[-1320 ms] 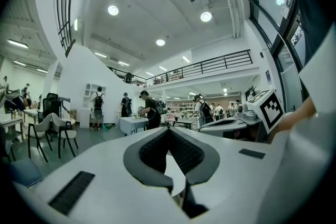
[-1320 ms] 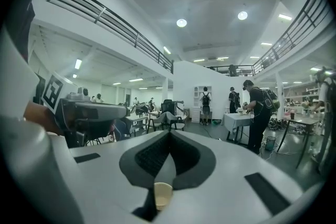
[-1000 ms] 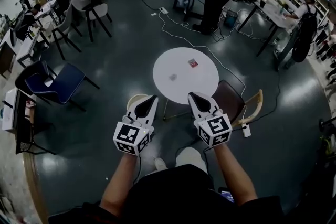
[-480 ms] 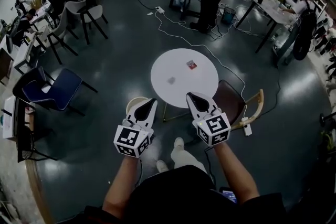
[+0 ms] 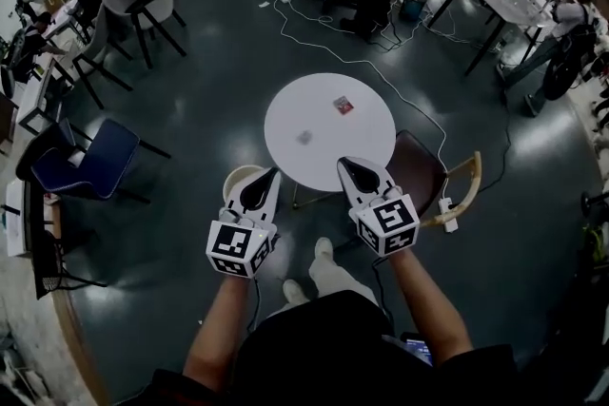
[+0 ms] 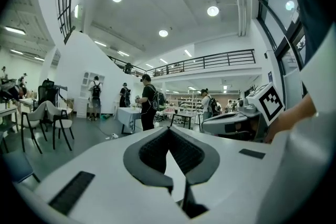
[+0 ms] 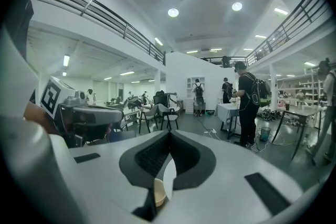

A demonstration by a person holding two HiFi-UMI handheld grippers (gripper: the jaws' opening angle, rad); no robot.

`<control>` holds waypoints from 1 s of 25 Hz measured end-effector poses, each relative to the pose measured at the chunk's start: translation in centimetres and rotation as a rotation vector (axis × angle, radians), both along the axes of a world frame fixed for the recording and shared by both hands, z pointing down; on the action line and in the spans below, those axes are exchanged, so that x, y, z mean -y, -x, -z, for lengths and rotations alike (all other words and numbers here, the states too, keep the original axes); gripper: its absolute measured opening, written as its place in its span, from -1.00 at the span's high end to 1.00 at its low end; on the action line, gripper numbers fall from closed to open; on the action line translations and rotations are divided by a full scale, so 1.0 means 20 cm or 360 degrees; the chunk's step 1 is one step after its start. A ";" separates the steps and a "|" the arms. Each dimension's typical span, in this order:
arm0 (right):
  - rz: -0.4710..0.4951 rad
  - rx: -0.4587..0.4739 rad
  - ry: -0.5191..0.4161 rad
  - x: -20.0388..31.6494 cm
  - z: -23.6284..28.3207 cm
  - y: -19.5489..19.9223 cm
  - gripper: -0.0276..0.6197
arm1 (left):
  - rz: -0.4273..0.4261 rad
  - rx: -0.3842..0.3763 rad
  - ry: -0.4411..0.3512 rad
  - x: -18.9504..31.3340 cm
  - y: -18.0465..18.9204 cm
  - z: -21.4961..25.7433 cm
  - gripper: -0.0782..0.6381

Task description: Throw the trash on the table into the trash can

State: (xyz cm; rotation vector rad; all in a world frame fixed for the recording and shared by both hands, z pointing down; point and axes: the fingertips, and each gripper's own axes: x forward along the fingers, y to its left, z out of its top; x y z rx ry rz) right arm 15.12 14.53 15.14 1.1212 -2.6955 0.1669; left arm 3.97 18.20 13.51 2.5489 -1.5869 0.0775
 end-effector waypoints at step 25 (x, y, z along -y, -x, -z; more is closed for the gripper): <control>-0.0090 -0.0036 0.0390 0.73 -0.80 -0.12 0.86 | 0.0017 0.0084 0.0395 0.83 -0.08 -0.87 0.76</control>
